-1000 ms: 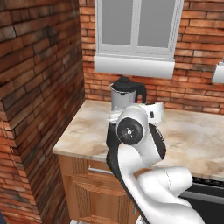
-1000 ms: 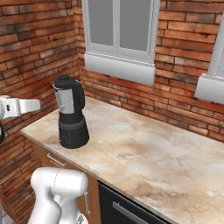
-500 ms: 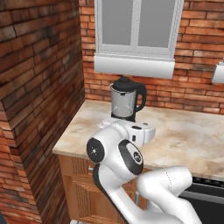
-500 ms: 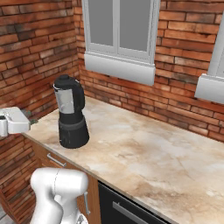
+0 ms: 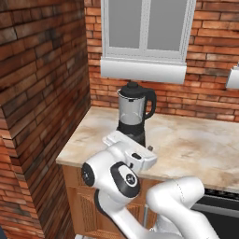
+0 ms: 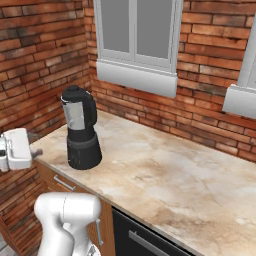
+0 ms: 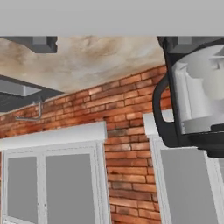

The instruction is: Grab the garlic and lemon from the fridge, place them in the blender, close the lid, and turn on the blender to create a marinade.

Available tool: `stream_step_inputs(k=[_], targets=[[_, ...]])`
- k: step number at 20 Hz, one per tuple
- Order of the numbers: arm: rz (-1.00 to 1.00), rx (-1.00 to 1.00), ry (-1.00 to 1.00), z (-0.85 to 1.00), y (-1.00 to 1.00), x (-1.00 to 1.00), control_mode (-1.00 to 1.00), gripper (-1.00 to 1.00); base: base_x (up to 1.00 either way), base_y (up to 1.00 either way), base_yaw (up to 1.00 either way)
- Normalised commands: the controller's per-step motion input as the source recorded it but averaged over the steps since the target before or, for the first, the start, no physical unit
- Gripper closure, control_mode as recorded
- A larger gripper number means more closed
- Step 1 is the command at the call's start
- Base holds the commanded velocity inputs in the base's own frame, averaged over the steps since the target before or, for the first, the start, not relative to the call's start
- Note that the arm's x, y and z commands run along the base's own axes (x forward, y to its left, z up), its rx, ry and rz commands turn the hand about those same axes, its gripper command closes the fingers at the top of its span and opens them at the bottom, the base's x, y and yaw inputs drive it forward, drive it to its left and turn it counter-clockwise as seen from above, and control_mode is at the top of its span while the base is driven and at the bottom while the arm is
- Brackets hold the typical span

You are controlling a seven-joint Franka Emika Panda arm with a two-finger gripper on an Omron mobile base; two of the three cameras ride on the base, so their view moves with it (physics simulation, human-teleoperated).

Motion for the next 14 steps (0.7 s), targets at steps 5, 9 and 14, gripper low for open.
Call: stream_step_inputs(k=[5,9,14], targets=[[-0.15,0.09,-0.08,-0.46,0.00,0.00,-1.00,-1.00,0.00,0.00,0.00],[-0.18,0.08,-0.01,-0.47,0.00,0.06,-1.00,-1.00,0.00,0.00,0.00],[-0.13,0.09,-0.03,-0.33,0.00,0.24,-1.00,-1.00,0.00,0.00,0.00]])
